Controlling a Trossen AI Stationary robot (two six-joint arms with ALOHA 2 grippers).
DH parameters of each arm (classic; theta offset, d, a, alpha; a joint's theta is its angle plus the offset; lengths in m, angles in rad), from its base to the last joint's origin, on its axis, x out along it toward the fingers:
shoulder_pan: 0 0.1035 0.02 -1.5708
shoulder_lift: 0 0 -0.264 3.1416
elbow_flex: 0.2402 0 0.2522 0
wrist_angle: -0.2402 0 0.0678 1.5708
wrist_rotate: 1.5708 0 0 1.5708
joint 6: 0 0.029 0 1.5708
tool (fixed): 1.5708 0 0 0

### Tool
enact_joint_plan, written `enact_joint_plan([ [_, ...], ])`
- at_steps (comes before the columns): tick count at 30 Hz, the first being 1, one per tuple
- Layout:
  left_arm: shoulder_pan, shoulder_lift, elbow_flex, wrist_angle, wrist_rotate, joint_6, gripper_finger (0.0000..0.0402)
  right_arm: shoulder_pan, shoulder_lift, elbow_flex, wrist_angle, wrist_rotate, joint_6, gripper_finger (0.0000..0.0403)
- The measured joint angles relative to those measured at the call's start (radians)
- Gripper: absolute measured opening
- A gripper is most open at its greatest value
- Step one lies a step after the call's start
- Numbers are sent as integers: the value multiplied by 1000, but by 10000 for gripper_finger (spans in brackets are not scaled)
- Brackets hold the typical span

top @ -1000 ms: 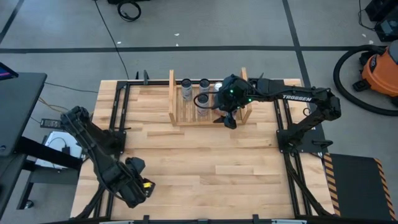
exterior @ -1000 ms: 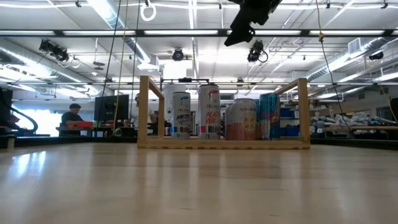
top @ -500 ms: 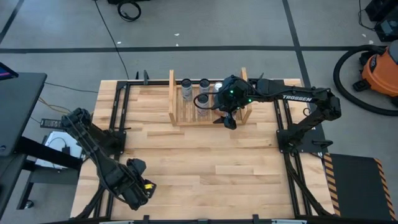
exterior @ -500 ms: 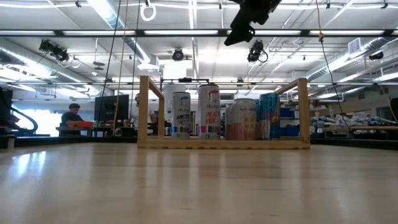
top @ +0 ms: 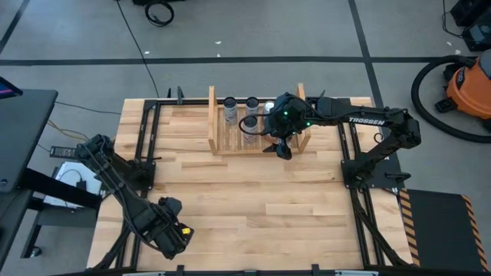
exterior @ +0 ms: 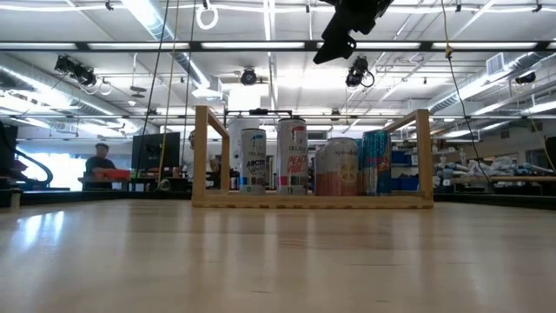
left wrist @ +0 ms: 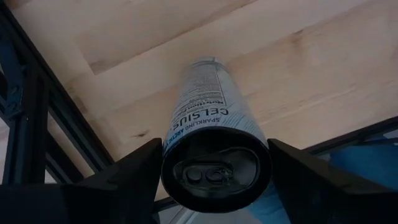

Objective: Place canned beverage on shelf
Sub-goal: Put the white pink soda can into the shelf

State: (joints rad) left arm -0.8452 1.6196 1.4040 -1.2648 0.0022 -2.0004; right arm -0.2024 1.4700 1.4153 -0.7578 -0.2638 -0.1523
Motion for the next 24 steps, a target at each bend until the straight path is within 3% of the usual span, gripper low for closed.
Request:
enact_joint_plan([
  [9, 3, 1, -2, 0, 3, 12, 279, 0, 0, 0, -1, 0, 0, 320],
  [24, 93, 2, -3, -16, 48, 288, 251, 0, 0, 0, 0, 9, 26, 320],
])
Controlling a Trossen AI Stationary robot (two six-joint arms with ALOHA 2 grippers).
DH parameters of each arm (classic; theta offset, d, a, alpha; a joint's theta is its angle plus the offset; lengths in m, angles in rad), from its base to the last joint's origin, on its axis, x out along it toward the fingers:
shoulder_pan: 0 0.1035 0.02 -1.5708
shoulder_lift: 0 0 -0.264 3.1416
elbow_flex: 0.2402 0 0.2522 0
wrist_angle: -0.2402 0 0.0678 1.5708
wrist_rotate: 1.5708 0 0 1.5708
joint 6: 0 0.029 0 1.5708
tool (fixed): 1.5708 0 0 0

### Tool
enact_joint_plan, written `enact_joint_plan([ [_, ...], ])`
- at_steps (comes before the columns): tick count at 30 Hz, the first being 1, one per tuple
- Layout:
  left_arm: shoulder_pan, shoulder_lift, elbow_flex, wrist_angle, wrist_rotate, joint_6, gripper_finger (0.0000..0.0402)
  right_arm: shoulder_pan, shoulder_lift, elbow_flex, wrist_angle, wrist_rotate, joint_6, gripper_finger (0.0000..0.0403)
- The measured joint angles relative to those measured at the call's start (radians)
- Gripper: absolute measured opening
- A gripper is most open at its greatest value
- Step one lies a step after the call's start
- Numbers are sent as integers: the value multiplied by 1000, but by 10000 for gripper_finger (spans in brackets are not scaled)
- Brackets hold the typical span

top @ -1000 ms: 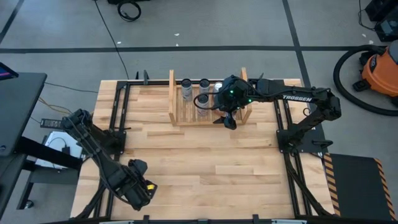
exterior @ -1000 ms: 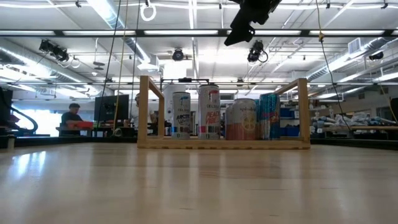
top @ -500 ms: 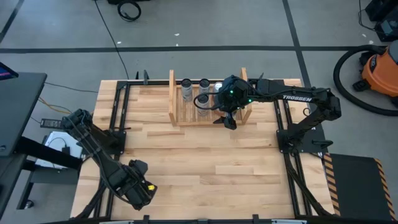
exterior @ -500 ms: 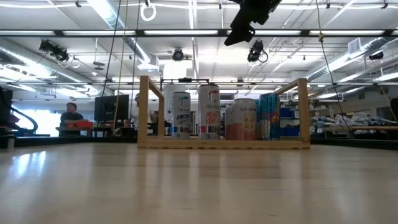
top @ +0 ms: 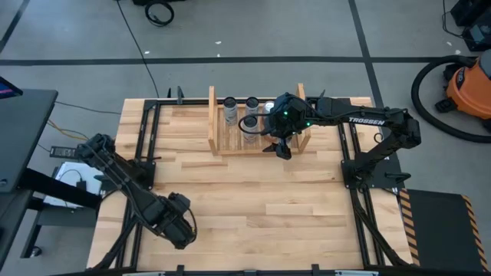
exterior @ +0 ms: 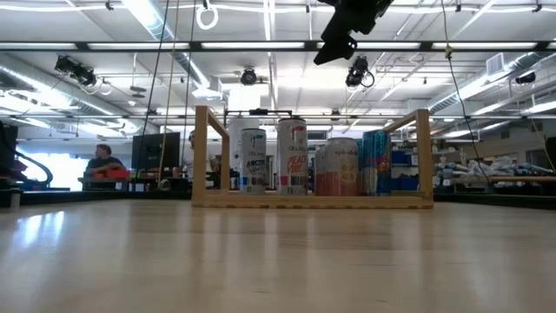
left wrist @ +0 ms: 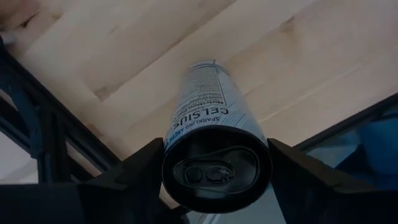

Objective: Place canned beverage on shelf
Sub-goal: Put the white pink soda can into the shelf

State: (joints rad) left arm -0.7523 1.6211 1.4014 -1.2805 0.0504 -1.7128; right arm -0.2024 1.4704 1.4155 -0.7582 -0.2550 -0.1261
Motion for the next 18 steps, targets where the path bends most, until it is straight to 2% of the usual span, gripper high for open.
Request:
enact_joint_plan([
  [4, 36, -6, 1, -9, 27, 82, 251, 0, 0, 0, 0, 2, 0, 320],
  [11, 128, -13, 60, -107, -3, 238, 251, 0, 0, 0, 0, 3, -1, 320],
  [18, 241, -14, 64, -129, 48, 487, 251, -8, -11, 0, -8, 3, -5, 320],
])
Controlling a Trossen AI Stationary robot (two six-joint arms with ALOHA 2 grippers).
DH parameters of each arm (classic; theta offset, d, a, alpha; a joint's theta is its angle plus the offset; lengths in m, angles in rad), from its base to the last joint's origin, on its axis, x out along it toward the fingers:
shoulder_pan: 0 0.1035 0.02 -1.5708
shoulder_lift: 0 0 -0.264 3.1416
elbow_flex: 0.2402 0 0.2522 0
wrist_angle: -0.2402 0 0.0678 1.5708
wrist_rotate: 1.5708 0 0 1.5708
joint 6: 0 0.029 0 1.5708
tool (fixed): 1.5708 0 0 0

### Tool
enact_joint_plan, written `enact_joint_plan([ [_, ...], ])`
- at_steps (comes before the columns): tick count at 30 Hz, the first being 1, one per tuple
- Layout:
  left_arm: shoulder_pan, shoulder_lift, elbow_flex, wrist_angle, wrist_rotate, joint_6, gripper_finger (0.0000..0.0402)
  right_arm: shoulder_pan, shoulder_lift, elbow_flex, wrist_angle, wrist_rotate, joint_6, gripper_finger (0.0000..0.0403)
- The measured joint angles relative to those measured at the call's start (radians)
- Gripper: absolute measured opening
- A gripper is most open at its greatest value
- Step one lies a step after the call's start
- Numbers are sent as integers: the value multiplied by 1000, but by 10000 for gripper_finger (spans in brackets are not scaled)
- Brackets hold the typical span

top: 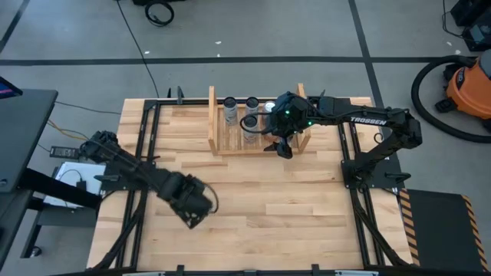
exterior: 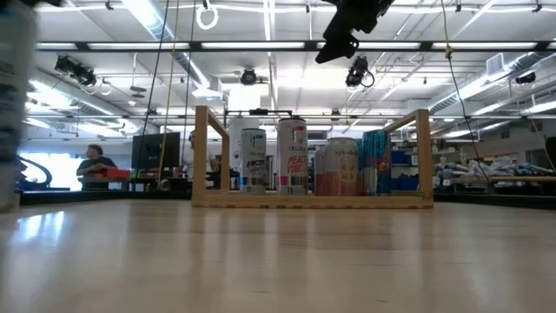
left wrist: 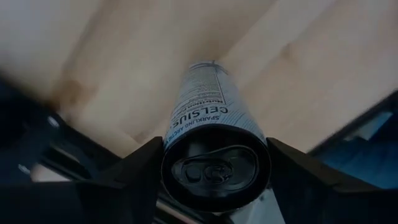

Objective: Place canned beverage on shelf
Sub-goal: Put the white pink soda can into the shelf

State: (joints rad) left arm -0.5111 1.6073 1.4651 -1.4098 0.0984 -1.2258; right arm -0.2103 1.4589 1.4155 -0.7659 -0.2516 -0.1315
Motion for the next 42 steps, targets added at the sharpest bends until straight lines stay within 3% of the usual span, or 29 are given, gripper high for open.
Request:
enact_joint_plan([
  [22, 472, -4, 3, 33, -36, 681, 255, -116, -46, 0, -28, 49, -61, 320],
  [42, 700, -4, 3, 223, -24, 1052, 256, -215, -46, 0, -51, 49, -118, 320],
])
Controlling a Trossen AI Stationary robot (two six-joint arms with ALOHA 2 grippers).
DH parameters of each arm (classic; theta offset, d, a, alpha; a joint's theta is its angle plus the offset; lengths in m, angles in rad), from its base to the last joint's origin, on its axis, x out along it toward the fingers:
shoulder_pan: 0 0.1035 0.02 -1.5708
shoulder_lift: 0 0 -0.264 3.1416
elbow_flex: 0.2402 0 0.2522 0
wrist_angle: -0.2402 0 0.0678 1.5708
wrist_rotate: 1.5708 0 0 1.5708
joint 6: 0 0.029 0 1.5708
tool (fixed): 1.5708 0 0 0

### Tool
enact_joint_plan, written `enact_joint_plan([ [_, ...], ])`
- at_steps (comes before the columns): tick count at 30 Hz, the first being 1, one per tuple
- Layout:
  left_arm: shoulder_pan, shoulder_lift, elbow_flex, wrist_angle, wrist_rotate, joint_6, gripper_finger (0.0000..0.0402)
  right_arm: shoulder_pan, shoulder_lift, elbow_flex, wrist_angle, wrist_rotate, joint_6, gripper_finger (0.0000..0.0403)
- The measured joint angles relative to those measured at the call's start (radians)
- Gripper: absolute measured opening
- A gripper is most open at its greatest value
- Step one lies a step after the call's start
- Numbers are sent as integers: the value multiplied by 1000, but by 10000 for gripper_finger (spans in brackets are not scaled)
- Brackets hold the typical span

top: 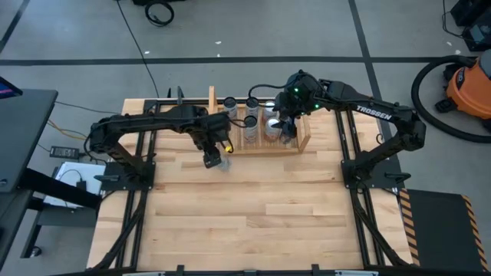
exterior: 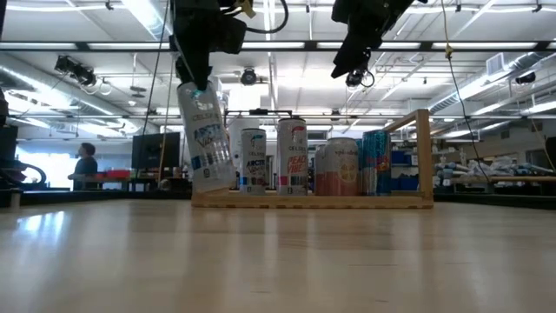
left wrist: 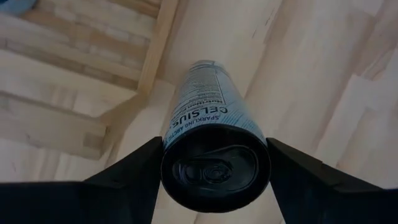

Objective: Place canned beverage on shelf
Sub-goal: Put the white pink soda can into the shelf

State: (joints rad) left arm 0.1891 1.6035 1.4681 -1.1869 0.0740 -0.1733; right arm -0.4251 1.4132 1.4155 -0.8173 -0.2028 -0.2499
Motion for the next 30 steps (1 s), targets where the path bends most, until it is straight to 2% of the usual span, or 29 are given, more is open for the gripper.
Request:
enact_joint_plan([
  [12, 25, 0, 0, 92, 12, 112, 256, -45, 0, 0, 10, -1, -15, 320],
  [16, 53, 0, 18, 76, 10, 142, 256, -51, 0, 0, 10, -5, -15, 320],
  [25, 111, 10, 189, 69, 10, 235, 256, -58, 0, 0, 9, -8, -43, 320],
  [30, 164, 76, 324, -70, -48, 278, 256, -58, 0, 0, 8, -8, -54, 321],
])
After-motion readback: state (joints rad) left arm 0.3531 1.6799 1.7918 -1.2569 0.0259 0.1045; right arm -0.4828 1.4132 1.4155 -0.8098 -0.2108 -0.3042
